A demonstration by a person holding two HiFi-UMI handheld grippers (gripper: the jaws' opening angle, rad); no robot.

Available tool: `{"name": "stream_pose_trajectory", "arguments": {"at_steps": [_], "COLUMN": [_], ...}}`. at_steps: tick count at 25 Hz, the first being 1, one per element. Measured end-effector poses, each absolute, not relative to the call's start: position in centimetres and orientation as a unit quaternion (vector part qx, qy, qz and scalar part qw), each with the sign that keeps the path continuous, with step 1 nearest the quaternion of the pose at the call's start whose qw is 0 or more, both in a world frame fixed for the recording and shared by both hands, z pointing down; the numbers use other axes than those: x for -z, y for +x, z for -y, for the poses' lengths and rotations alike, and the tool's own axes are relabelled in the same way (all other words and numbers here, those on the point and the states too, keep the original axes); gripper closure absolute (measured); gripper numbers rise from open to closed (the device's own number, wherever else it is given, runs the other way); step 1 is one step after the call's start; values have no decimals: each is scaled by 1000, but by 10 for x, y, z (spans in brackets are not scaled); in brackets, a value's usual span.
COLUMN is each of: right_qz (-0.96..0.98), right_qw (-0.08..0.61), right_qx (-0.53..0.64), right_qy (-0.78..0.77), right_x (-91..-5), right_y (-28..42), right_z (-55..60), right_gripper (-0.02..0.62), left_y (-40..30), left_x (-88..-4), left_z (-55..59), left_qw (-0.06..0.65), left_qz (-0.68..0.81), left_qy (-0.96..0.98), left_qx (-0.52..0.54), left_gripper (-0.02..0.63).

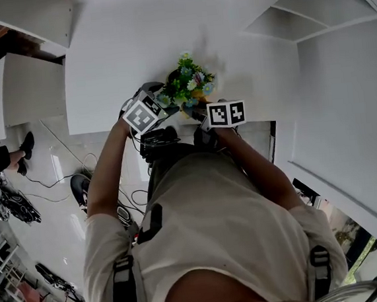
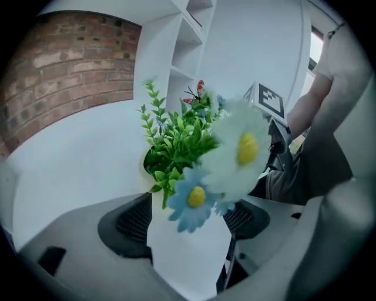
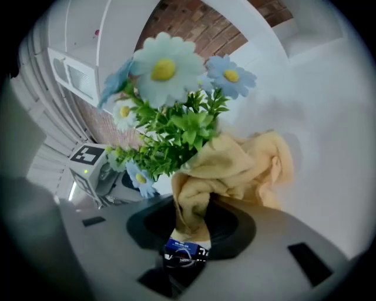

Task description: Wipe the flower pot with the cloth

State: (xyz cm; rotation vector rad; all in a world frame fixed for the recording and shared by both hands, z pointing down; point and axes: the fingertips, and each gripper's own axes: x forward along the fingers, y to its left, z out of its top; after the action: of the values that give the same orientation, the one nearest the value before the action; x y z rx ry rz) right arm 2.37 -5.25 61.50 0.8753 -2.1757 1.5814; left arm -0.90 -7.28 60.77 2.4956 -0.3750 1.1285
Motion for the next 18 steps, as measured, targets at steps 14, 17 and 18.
{"name": "stream_pose_trajectory", "arguments": {"at_steps": [14, 17, 18], "right_qz": [749, 749, 749], "right_qw": [140, 139, 139], "right_qx": [-554, -556, -557], "right_qy": [335, 333, 331], "right_x": [-618, -621, -622], "right_y": [35, 28, 26], "right_z": [67, 68, 67], "right_gripper": [463, 463, 463], "left_y": [-7, -5, -4], "left_x": [-604, -606, -606], "left_z": [106, 107, 106], "left_qw": [201, 189, 188], "left_qz": [83, 110, 122], "left_qy": [887, 889, 890], "left_qx": [-408, -402, -398], "left_gripper": [241, 241, 241]}}
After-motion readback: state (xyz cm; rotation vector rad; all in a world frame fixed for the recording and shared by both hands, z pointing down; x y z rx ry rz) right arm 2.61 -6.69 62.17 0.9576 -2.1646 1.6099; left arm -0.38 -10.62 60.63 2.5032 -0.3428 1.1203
